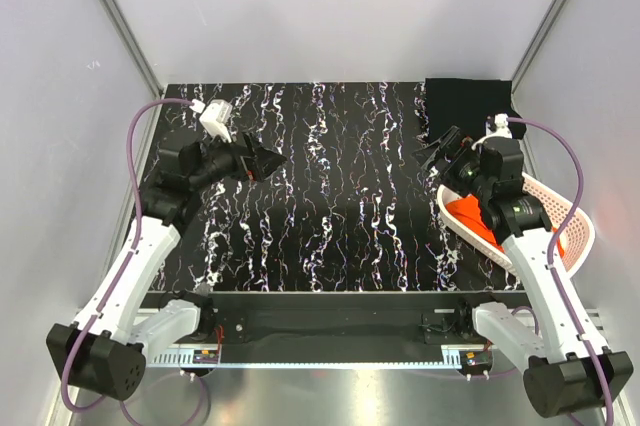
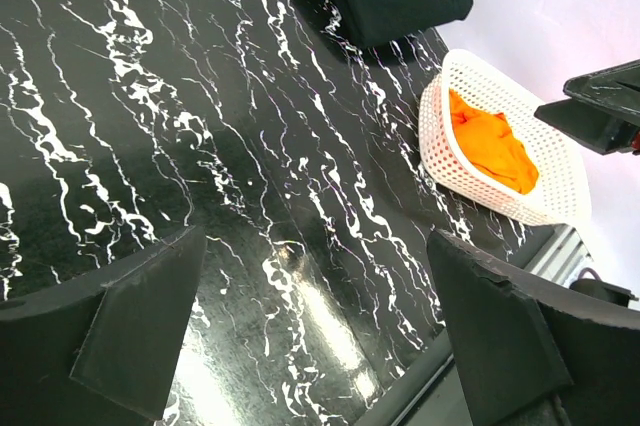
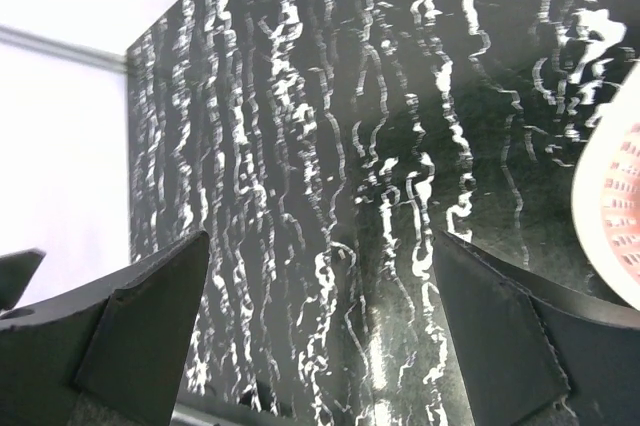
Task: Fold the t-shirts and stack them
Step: Grab the tshirt from the pile, then move the tshirt to the center of the board, then flatten the tshirt out
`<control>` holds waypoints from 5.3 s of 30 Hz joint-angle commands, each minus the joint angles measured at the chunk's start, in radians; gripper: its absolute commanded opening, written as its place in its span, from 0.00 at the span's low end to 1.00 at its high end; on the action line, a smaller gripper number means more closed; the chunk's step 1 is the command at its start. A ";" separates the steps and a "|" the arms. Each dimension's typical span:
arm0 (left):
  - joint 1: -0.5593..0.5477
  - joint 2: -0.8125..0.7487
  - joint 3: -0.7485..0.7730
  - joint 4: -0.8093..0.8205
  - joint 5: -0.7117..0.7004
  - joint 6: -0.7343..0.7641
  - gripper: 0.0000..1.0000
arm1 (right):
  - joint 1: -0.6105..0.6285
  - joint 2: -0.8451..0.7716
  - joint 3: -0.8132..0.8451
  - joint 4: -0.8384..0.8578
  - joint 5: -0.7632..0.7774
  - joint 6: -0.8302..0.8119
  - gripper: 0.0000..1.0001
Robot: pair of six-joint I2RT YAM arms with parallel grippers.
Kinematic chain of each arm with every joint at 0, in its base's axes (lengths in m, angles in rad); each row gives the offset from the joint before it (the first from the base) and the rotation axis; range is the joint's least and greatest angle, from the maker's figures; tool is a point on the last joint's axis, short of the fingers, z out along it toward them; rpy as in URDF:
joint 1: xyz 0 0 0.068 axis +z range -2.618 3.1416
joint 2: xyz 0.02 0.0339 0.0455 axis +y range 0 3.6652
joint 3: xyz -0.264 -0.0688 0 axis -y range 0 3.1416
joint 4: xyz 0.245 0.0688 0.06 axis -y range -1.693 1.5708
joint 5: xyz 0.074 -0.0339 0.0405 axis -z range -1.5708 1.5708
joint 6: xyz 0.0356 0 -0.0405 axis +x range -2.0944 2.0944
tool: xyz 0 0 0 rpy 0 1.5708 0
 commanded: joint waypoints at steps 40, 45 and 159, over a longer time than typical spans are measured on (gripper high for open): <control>0.002 0.054 0.011 0.030 0.013 0.008 0.99 | -0.577 0.803 0.147 -0.107 0.413 0.099 0.73; 0.003 0.057 0.014 0.027 0.010 0.011 0.99 | -0.581 0.763 0.170 -0.107 0.411 0.058 0.30; 0.081 0.017 -0.023 -0.022 -0.230 -0.061 0.99 | 0.187 0.629 0.272 -0.400 0.549 0.012 0.45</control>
